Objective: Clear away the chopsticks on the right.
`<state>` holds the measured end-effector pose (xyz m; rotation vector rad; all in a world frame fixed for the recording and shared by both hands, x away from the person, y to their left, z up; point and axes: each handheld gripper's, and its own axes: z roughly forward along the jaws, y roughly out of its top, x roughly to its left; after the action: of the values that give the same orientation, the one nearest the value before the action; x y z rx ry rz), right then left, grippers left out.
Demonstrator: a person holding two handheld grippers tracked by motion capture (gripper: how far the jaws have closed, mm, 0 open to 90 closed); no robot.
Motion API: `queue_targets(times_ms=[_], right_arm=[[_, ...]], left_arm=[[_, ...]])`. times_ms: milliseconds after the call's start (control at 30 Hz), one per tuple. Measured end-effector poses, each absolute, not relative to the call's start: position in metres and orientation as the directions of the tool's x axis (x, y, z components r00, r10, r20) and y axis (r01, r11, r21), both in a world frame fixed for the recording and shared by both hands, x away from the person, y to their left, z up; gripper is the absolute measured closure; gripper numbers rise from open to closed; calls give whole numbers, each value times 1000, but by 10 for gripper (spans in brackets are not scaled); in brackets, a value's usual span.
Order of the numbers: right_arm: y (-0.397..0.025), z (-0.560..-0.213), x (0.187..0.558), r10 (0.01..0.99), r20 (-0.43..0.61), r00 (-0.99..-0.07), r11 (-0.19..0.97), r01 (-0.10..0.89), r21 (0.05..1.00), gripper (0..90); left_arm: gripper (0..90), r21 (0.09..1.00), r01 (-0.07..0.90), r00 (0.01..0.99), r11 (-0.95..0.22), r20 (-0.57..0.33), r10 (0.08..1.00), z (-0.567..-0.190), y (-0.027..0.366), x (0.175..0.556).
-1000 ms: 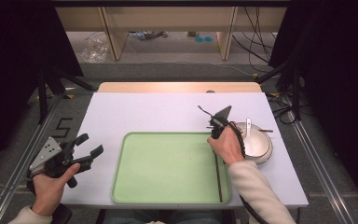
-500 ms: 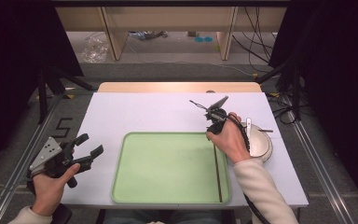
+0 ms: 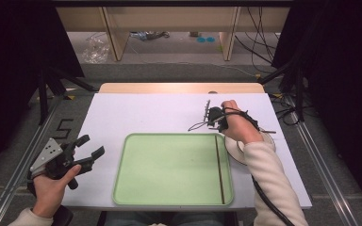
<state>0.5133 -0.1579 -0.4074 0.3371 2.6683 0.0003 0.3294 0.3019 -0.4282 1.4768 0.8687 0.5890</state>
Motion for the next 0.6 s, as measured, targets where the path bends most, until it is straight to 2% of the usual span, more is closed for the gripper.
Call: queue_targets(times_ms=[33, 100, 167, 600], right_arm=[[-158, -410, 516, 203, -434, -878, 978, 206, 41, 648], [-156, -415, 516, 206, -422, -883, 977, 213, 32, 652], [-156, -419, 519, 149, -423, -894, 985, 171, -14, 666], [-159, -434, 528, 166, -398, -902, 977, 205, -57, 772]], left_arm=[[219, 985, 166, 585, 47, -137, 799, -428, 302, 330], [219, 985, 166, 584, 50, -139, 800, -428, 302, 329], [219, 985, 166, 585, 48, -138, 799, -428, 302, 329], [219, 984, 169, 585, 49, -140, 799, -428, 302, 329]])
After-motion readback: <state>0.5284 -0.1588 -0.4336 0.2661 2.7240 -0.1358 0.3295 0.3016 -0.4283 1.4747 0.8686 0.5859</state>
